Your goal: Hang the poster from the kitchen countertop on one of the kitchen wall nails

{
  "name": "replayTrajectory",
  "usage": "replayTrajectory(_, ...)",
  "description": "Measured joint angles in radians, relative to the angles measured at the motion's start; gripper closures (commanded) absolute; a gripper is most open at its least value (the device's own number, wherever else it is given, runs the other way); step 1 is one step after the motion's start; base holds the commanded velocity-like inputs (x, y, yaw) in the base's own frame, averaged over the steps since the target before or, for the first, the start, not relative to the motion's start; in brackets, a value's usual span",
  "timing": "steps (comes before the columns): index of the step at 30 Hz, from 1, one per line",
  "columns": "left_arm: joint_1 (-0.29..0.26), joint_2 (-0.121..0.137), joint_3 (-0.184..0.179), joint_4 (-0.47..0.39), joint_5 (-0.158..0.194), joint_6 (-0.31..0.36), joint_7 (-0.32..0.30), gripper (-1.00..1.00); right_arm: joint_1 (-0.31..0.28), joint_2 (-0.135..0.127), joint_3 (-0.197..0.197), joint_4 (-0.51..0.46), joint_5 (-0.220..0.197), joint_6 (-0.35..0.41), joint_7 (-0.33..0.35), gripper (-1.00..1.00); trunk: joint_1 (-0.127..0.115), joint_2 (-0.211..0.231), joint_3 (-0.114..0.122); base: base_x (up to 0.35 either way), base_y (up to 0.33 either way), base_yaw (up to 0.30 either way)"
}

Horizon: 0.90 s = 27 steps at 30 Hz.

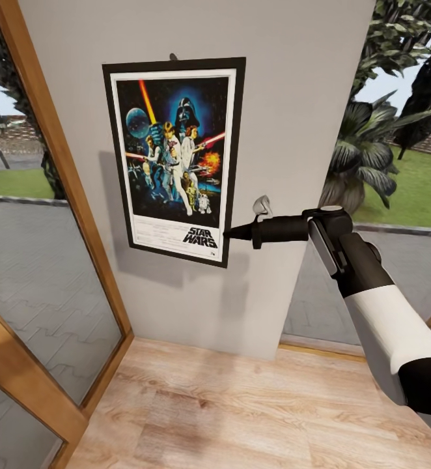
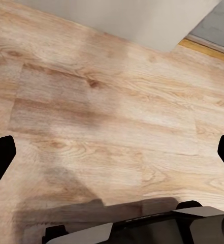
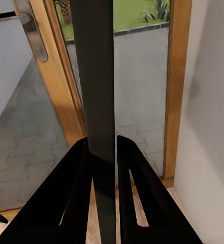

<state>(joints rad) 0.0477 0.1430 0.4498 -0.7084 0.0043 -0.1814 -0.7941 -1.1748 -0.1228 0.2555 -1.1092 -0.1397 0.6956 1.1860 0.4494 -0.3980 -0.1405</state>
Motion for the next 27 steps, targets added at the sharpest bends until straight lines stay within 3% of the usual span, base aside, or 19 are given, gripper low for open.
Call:
replayTrajectory(8,0.000,0.000,0.000,-0.001,0.000,-0.001,0.000,-1.00,-0.028,0.001,0.000,0.003,0.001,0.005,-0.004,1.00,0.000,0.000,0.000,0.000,0.000,0.000)
replayTrajectory(17,0.000,0.000,0.000,0.000,0.000,-0.001,0.000,-1.00,-0.112,0.001,0.001,0.052,0.001,0.028,-0.004,1.00,0.000,0.000,0.000,0.000,0.000,0.000)
replayTrajectory(27,0.000,0.000,0.000,0.000,0.000,-0.001,0.000,-1.00,-0.132,0.018,0.001,0.092,0.001,0.028,-0.005,1.00,0.000,0.000,0.000,0.000,0.000,0.000)
